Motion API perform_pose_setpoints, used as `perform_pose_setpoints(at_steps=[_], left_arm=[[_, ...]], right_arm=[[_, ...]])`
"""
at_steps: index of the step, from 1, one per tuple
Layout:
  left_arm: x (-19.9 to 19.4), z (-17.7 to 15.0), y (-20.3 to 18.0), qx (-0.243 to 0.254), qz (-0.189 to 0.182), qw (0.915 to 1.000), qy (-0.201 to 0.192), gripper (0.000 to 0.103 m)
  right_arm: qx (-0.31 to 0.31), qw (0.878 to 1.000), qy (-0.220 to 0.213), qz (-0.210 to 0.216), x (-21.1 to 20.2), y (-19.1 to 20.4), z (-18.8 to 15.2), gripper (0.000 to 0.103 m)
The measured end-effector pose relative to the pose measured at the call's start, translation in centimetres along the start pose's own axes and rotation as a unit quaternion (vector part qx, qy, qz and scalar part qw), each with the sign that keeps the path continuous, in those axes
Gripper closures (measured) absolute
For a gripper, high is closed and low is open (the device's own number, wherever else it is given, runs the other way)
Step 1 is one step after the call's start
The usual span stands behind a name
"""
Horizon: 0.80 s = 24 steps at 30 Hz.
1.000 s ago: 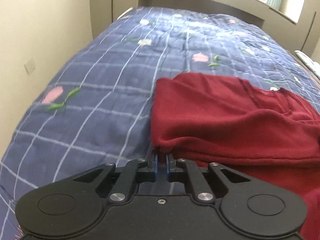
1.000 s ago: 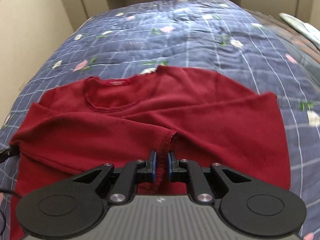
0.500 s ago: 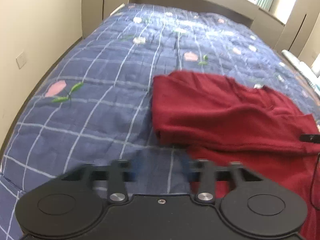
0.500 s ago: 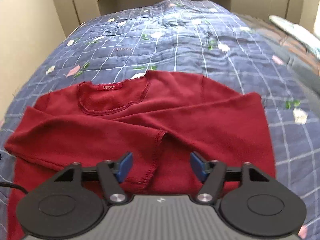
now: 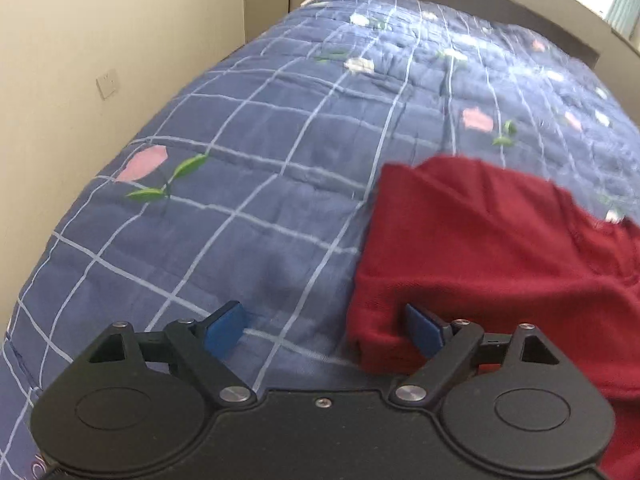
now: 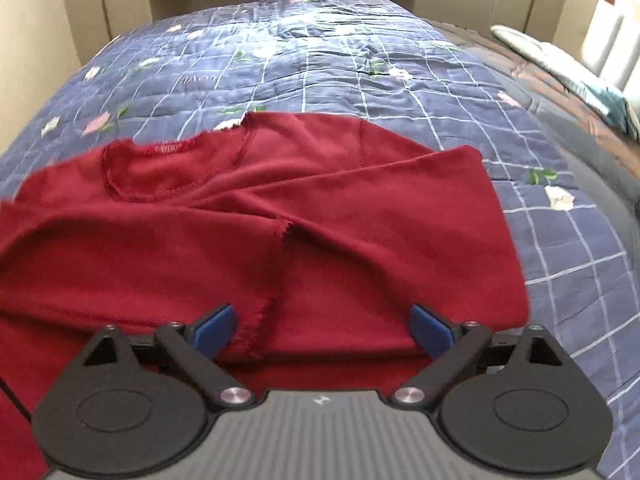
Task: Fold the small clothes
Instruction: 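Fold the sweater side edge inward with the right gripper and release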
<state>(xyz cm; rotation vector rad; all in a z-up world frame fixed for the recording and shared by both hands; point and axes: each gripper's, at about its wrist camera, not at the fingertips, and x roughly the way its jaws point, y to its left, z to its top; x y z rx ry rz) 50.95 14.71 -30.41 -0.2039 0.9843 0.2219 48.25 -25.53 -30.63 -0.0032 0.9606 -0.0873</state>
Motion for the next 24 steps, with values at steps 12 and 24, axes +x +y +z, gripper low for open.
perform_pose_setpoints(at_steps=[12, 24], left_arm=[[-2.1, -0.7, 1.2, 0.03, 0.06, 0.9976, 0.012, 0.002], [-6.6, -6.2, 0.8, 0.033, 0.004, 0.9993, 0.018, 0.001]], right_arm=[[0.022, 0.998, 0.049, -0.037, -5.2, -4.1, -4.2, 0.0], [0.003, 0.997, 0.074, 0.003, -7.6, -4.8, -10.9, 0.0]])
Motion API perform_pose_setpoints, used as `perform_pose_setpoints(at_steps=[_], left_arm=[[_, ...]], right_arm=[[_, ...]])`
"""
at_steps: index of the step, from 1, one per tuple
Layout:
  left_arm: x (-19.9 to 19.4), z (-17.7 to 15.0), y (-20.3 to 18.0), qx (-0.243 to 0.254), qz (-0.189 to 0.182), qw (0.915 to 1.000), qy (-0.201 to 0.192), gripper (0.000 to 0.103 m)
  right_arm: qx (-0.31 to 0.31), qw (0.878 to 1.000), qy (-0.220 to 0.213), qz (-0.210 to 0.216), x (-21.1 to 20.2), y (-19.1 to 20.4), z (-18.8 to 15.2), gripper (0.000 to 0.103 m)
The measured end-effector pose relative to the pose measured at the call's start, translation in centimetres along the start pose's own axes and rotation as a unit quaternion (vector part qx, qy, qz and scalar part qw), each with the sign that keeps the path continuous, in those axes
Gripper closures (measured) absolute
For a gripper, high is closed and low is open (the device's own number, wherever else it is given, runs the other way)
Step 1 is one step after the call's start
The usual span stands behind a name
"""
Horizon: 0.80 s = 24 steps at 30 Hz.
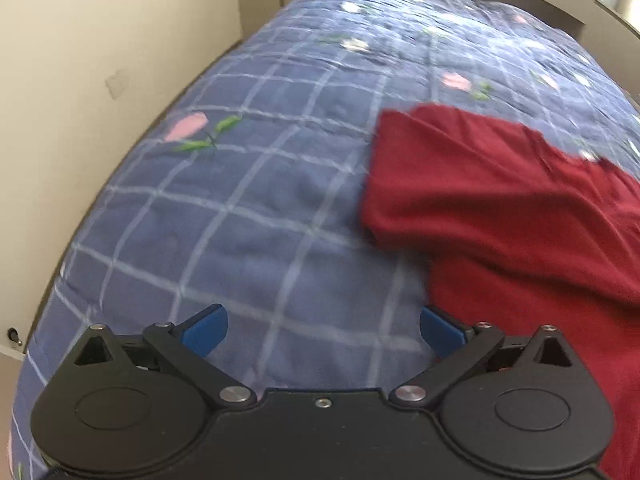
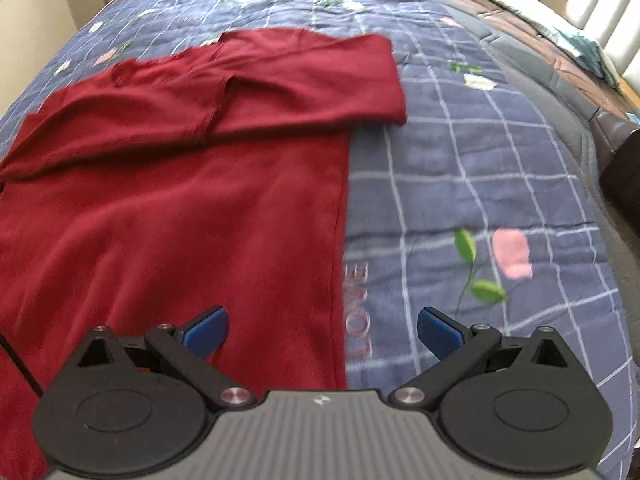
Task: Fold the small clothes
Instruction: 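Fold the sweater side edge inward with the right gripper and release, then move both open grippers to the sweater hem corners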
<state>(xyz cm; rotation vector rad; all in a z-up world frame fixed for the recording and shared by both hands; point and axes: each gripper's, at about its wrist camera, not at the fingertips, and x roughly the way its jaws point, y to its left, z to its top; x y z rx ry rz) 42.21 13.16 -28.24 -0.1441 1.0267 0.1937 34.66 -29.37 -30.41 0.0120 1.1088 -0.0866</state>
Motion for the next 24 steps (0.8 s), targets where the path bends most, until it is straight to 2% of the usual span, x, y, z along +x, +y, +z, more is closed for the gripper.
perform_pose_setpoints(at_steps=[6, 12, 17, 22, 24], left_arm=[[-1.6, -4.7, -2.6, 0.021, -0.015, 0.9994, 0.025, 0.001], [-3.5, -9.1, -4.7, 0.046, 0.001, 0.9981, 0.042, 0.001], [-5.4, -12.5, -5.5, 0.066, 0.032, 0.996, 0.051, 0.001], [-7.4, -15.8, -5.3, 0.063, 0.049, 0.9949, 0.062, 0.001], [-8.1, -17.0, -5.1, 0.058, 0.061, 0.9941, 0.067, 0.001]], right_arm=[[-0.006, 0.999, -0.013, 0.029, -0.5, -1.2, -2.4, 0.0], [-0.028, 0.998, -0.031, 0.05, -2.4, -3.1, -5.1, 0.0], [-0.083, 0.996, -0.014, 0.015, -3.7, -4.8, -7.9, 0.0], [-0.097, 0.995, -0.022, 0.006, -5.4, -7.2, -10.0, 0.0], [-0.111, 0.993, -0.019, -0.023, -5.7, -7.5, -10.4, 0.0]])
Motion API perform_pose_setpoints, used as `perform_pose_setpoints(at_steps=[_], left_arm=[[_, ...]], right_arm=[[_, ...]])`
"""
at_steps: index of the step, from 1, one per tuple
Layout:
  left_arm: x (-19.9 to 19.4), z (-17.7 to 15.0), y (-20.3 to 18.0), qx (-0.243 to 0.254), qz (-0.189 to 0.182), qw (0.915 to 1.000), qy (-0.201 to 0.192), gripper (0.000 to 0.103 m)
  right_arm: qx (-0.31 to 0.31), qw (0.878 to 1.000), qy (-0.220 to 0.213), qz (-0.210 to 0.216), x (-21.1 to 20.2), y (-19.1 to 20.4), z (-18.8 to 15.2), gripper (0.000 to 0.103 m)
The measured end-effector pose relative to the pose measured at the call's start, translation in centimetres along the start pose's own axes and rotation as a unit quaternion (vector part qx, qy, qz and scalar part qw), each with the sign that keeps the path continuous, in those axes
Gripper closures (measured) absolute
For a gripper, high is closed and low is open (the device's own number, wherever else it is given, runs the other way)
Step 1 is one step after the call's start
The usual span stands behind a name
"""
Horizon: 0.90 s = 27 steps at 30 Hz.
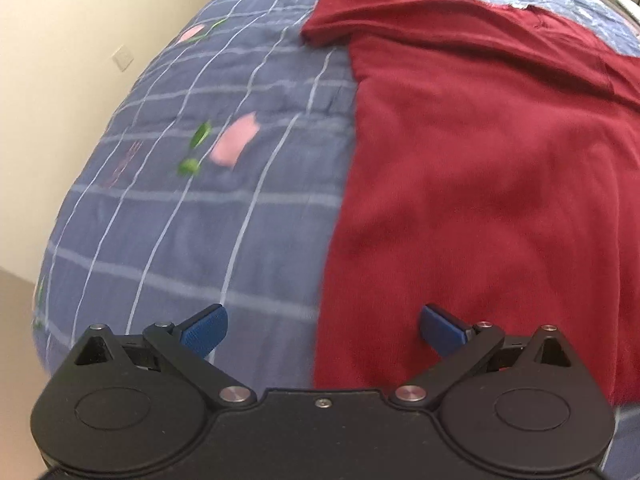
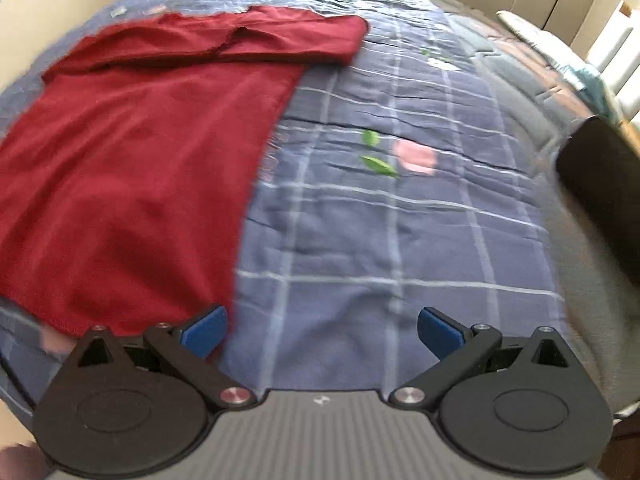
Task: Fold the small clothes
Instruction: 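Move both open grippers to the sweater hem corners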
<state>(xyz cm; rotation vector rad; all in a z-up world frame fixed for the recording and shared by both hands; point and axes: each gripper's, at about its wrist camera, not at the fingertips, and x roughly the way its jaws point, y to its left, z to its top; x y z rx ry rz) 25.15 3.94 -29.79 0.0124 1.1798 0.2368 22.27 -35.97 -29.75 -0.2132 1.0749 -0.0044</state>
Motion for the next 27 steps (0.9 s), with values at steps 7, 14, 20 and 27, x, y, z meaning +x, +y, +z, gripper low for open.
perform_pose_setpoints(at_steps=[7, 14, 20, 27], left_arm=[[-2.0, -2.4, 0.9, -0.01, 0.012, 0.9999, 0.006, 0.001], [-4.7, -3.5, 0.1, 0.036, -0.036, 0.9974, -0.05, 0.001], [-4.8, -5.0, -2.5, 0.104, -0.057, 0.9907, -0.065, 0.001], [-4.6, -6.3, -4.5, 0.143, -0.063, 0.986, -0.057, 0.001]], right_arm=[[-0.081, 0.995, -0.055, -0.034, -2.6, 0.7, -0.5, 0.0], [-0.189, 0.973, -0.107, 0.083, -4.0, 5.6, -0.9, 0.0], [-0.226, 0.965, -0.095, 0.092, -3.1, 8.7, -2.7, 0.001], [-0.241, 0.963, -0.124, 0.01, -3.3, 8.8, -3.1, 0.011]])
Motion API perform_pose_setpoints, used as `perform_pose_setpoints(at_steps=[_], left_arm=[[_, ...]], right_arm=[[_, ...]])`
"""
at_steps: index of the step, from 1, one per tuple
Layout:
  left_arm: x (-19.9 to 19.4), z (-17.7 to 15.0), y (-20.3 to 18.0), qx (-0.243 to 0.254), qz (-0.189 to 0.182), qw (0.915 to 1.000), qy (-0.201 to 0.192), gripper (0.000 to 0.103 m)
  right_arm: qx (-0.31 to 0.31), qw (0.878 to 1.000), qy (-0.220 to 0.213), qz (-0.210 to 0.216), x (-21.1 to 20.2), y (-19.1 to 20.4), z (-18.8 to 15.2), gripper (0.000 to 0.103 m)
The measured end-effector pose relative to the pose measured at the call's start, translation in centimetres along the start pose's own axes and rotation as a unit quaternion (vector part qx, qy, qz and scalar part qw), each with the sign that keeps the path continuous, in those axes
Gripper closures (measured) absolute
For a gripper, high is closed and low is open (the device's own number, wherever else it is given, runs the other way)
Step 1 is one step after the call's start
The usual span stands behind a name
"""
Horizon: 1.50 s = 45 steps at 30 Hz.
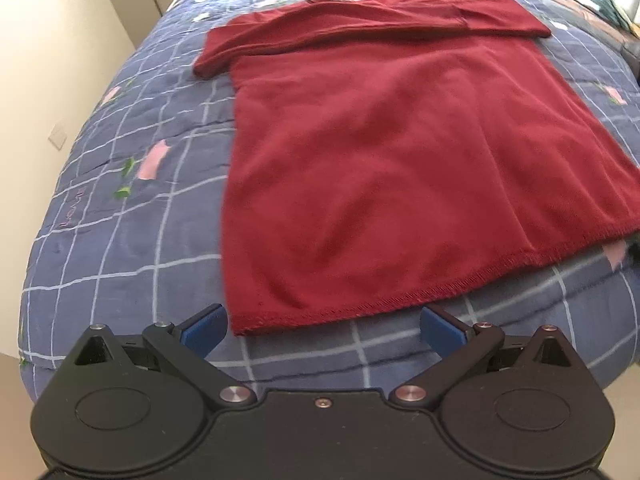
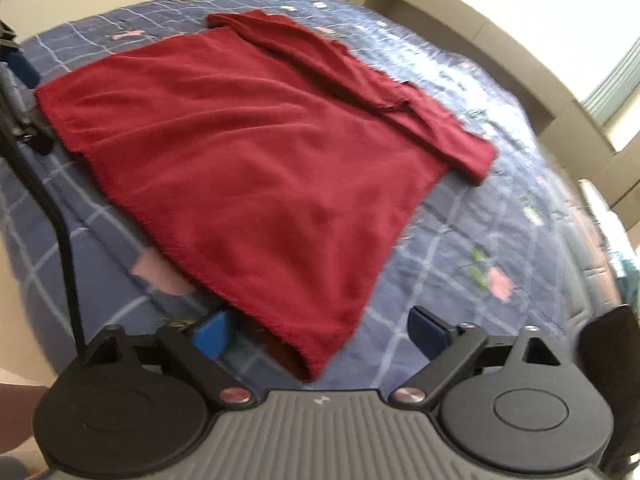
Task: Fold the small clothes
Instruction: 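Move both open grippers to the sweater hem corners, then grasp the hem corners with the right gripper while the left gripper grasps the other corner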
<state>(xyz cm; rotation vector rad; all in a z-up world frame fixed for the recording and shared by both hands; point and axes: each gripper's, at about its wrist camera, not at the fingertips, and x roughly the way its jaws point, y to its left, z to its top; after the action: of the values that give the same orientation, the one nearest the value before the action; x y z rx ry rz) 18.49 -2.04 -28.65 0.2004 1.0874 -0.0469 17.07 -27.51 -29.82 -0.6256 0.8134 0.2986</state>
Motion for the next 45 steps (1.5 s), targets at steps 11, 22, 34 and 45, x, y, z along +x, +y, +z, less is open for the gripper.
perform_pose_setpoints(at_steps=[11, 22, 34, 45], left_arm=[[-0.2, -0.6, -1.6, 0.041, -0.011, 0.9991, -0.007, 0.001], [0.2, -0.4, -4.4, 0.125, -0.022, 0.9914, -0.032, 0.001], [1.2, 1.0, -3.5, 0.128, 0.03, 0.9899, -0.053, 0.002], [0.8, 1.1, -1.8, 0.198, 0.062, 0.9739, -0.093, 0.041]], right_arm=[[-0.033, 0.999, -0.021, 0.016, -0.2, 0.6, 0.1, 0.067], [0.159, 0.984, -0.041, 0.068, 0.1, -5.1, 4.6, 0.09], [0.187, 0.977, -0.068, 0.073, -0.3, -7.6, 6.2, 0.091], [0.188, 0.977, -0.043, 0.091, -0.5, -6.8, 4.2, 0.09]])
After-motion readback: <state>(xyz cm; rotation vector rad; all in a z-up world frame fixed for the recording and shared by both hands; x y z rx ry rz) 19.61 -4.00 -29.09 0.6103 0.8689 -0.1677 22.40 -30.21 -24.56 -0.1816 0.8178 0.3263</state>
